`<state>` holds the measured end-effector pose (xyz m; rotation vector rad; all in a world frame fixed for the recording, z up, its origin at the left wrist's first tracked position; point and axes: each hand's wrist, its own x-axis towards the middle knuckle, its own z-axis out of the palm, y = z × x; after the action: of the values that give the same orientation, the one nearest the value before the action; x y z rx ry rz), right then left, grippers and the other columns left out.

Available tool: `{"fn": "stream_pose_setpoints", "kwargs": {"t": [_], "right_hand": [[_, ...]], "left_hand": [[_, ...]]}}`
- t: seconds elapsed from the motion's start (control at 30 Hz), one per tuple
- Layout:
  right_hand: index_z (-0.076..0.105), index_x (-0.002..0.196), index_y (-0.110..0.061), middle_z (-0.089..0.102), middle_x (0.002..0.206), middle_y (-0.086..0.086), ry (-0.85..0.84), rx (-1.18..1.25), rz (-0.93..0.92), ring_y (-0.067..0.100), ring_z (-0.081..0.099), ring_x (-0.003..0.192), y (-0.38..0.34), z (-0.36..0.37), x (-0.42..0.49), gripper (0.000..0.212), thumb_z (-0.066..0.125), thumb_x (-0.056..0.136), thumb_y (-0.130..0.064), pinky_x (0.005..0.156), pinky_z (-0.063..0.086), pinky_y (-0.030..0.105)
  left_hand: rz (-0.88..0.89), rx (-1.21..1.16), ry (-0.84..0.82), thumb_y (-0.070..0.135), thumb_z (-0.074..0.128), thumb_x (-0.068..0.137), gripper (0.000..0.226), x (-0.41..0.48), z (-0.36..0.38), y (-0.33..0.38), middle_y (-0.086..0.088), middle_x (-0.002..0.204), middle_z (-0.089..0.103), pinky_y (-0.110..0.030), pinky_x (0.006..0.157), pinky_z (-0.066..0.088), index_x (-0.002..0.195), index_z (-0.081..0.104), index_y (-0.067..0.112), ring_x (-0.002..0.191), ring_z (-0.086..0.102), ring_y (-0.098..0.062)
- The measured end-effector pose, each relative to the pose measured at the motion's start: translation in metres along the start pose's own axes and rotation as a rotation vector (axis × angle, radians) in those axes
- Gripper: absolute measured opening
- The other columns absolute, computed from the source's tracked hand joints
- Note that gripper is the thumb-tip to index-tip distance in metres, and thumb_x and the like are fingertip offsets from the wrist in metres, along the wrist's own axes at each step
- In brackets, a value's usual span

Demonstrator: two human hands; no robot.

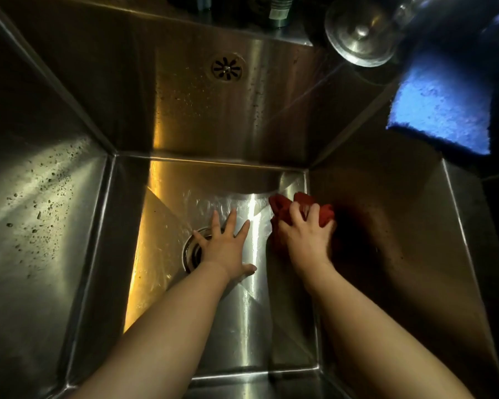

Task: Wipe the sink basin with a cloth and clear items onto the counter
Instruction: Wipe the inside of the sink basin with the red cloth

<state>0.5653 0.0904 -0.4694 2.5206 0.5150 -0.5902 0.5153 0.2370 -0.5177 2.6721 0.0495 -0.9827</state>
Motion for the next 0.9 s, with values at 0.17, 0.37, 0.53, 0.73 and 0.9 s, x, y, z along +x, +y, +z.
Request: {"fn": "stream_pose_setpoints", "kwargs": {"t": [0.17, 0.37, 0.53, 0.73, 0.9], "right_hand": [[0.026, 0.145, -0.032, -0.002, 0.154, 0.009, 0.133, -0.102, -0.033, 0.044, -0.004, 0.139, 0.015, -0.012, 0.026, 0.062, 0.054, 0.089, -0.030, 0.099, 0.024, 0.069], [0.018, 0.147, -0.034, -0.012, 0.157, 0.000, 0.037, -0.106, -0.172, 0.040, -0.015, 0.140, 0.013, -0.003, 0.030, 0.073, 0.056, 0.086, -0.041, 0.100, 0.008, 0.075], [0.029, 0.143, -0.038, 0.000, 0.156, 0.002, -0.040, -0.096, -0.120, 0.041, -0.005, 0.141, 0.011, -0.001, 0.017, 0.061, 0.057, 0.089, -0.033, 0.101, 0.028, 0.066], [0.026, 0.145, -0.026, 0.005, 0.154, 0.009, -0.041, 0.086, -0.131, 0.044, 0.004, 0.140, 0.004, 0.011, -0.015, 0.058, 0.053, 0.093, -0.025, 0.105, 0.023, 0.065], [0.038, 0.138, -0.029, 0.011, 0.151, 0.006, -0.087, 0.143, -0.166, 0.045, 0.004, 0.138, 0.004, 0.017, -0.051, 0.046, 0.048, 0.095, -0.017, 0.092, 0.045, 0.050]], "left_hand": [[-0.013, 0.004, 0.003, 0.062, 0.062, 0.076, 0.107, 0.002, 0.001, 0.006, -0.003, 0.151, -0.033, -0.075, 0.102, 0.008, 0.147, -0.014, 0.035, 0.135, -0.031, -0.043], [-0.010, 0.017, 0.021, 0.063, 0.061, 0.076, 0.107, 0.001, 0.003, 0.005, -0.003, 0.152, -0.033, -0.074, 0.104, 0.009, 0.146, -0.014, 0.036, 0.135, -0.030, -0.042], [-0.003, 0.048, 0.027, 0.064, 0.059, 0.077, 0.105, -0.005, 0.007, 0.003, -0.002, 0.151, -0.034, -0.073, 0.105, 0.006, 0.146, -0.016, 0.039, 0.137, -0.028, -0.040], [0.046, 0.108, -0.014, 0.059, 0.063, 0.077, 0.105, -0.022, 0.018, 0.001, -0.002, 0.152, -0.032, -0.073, 0.104, 0.000, 0.146, -0.014, 0.038, 0.138, -0.027, -0.038], [0.059, 0.138, -0.052, 0.054, 0.068, 0.075, 0.109, -0.037, 0.026, 0.004, -0.002, 0.152, -0.031, -0.072, 0.104, 0.002, 0.147, -0.012, 0.036, 0.139, -0.025, -0.037]]}}
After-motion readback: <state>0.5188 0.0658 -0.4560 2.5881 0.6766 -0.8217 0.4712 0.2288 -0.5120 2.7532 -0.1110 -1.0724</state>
